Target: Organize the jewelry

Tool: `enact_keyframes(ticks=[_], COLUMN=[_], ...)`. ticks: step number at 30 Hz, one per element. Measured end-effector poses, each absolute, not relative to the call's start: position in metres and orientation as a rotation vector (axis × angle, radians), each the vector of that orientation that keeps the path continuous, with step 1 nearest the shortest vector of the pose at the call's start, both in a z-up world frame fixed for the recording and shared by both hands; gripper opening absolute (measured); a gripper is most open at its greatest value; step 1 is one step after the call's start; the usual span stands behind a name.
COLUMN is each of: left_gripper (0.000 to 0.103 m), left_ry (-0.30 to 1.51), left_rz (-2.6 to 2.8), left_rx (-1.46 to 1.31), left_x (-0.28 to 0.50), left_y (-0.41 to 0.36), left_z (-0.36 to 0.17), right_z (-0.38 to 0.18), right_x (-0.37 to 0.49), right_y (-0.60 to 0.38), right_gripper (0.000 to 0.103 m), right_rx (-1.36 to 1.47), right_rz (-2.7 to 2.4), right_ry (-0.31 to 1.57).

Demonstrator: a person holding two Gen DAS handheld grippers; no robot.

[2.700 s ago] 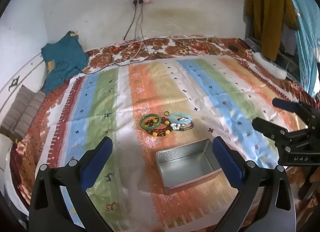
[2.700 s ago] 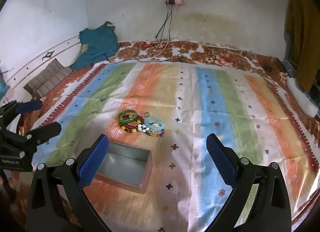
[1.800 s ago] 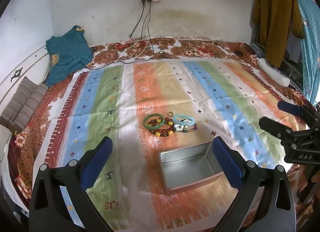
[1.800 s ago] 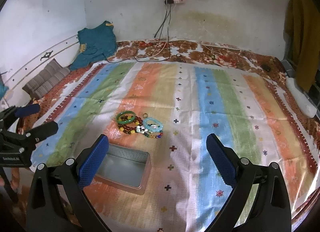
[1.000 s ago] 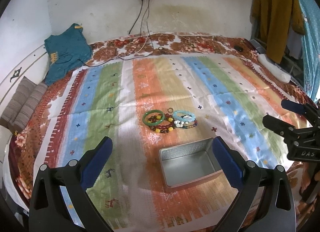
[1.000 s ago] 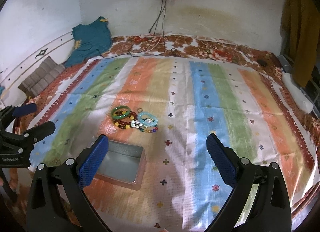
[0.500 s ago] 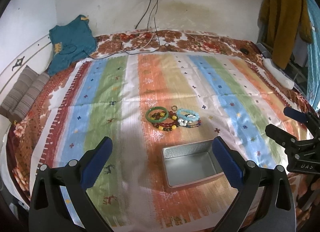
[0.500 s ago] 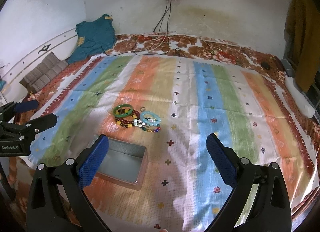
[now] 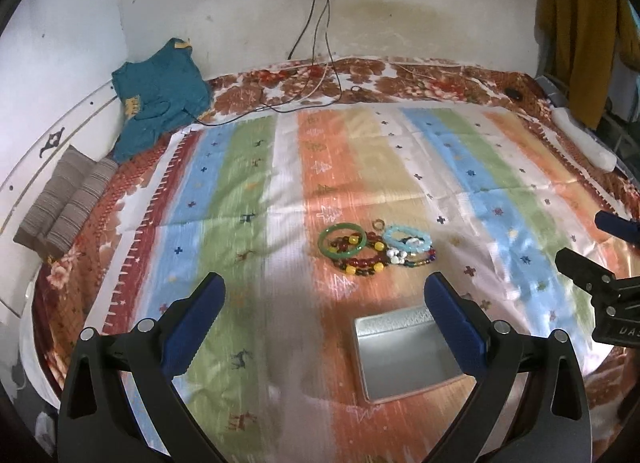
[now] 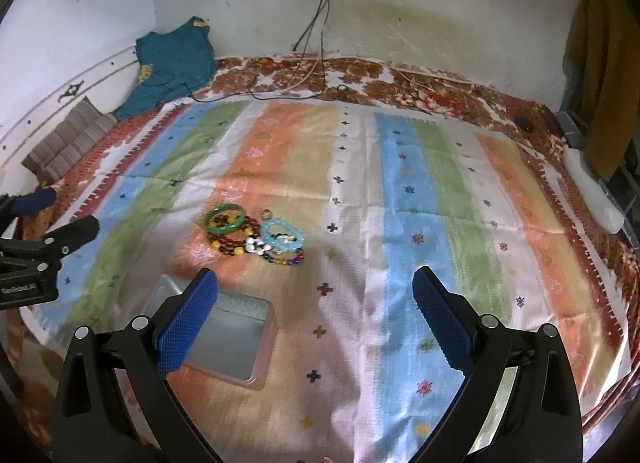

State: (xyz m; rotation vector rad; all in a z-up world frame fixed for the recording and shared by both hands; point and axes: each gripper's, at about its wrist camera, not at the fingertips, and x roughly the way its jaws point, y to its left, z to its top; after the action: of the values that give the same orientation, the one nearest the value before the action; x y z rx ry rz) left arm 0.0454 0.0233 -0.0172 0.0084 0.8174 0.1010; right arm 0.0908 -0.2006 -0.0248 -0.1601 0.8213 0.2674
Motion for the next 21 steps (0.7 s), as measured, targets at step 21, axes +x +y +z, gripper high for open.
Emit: enact_keyframes(ticks=[21], left_gripper=[0.097], left_ry=[0.932], left_rz=[0.201], left_rx=[-0.009], left_x=[0.106], left_y=[0.048], left_z=[-0.042], right_z=[-0.053], right_x=[0.139], right_y=[-0.184], right_gripper=[0.099], right_rx=[-0.161], right_rz=[0.292], right_ry=[0.951])
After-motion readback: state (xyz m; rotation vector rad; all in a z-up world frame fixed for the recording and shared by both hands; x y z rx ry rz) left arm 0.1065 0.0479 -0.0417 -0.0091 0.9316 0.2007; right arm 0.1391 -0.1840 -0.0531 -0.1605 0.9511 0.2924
